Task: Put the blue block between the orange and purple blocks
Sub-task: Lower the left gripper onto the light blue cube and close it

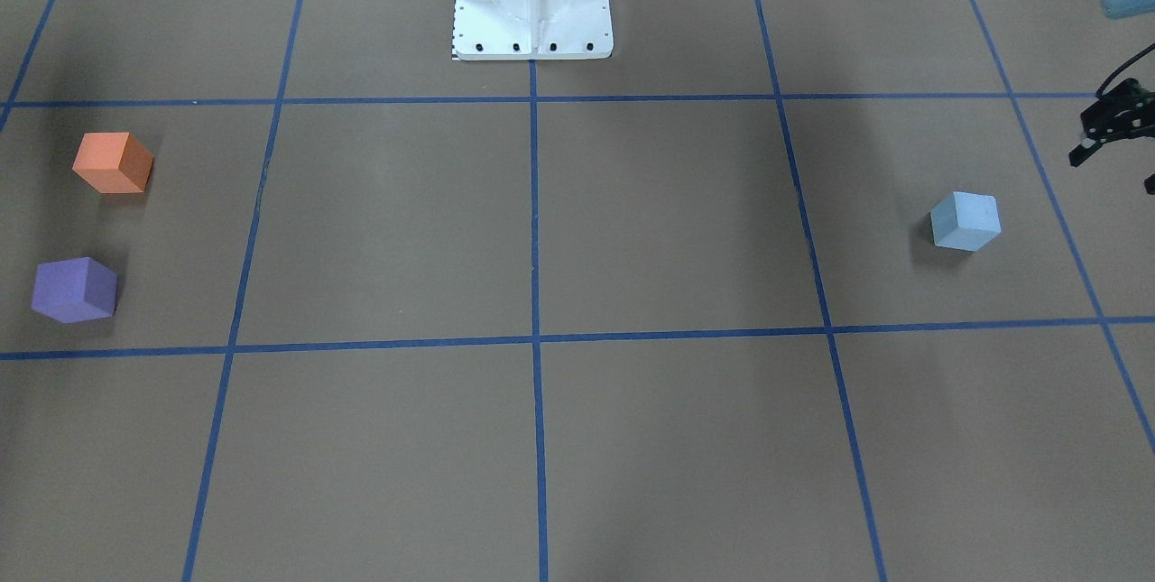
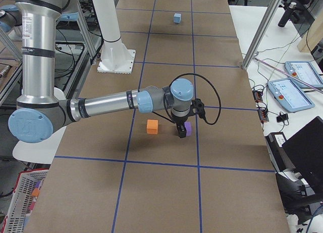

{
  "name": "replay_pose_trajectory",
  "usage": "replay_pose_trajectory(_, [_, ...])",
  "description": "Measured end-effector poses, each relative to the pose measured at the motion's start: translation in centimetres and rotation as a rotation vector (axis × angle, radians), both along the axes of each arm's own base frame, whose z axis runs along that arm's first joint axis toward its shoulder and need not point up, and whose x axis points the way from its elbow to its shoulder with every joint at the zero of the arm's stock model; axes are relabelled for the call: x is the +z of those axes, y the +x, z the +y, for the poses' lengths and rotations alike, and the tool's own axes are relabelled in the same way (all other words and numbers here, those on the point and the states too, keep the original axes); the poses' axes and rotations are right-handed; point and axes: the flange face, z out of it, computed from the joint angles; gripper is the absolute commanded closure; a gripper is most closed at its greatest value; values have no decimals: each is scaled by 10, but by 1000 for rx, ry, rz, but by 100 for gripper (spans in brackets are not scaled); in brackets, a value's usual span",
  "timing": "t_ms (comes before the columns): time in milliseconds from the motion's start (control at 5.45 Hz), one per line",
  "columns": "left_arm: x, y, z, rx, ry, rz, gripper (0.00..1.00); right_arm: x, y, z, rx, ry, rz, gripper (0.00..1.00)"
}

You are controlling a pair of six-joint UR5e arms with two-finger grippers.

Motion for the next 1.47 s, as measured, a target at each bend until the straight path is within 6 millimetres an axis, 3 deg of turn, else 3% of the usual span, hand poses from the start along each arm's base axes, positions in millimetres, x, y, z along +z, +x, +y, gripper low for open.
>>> replay_pose_trajectory(367, [13, 53, 14, -9, -114, -47, 0, -7, 9, -4, 36, 103, 115, 0])
replay_pose_trajectory(734, [29, 94, 19, 4, -122, -131, 0, -6, 11, -4, 46, 128, 136, 0])
replay_pose_trajectory(1284, [46, 133, 21, 49, -113, -192, 1, -6, 11, -4, 46, 132, 140, 0])
replay_pose_trajectory(1468, [48, 142, 19, 62, -114, -195, 11, -6, 11, -4, 46, 133, 140, 0])
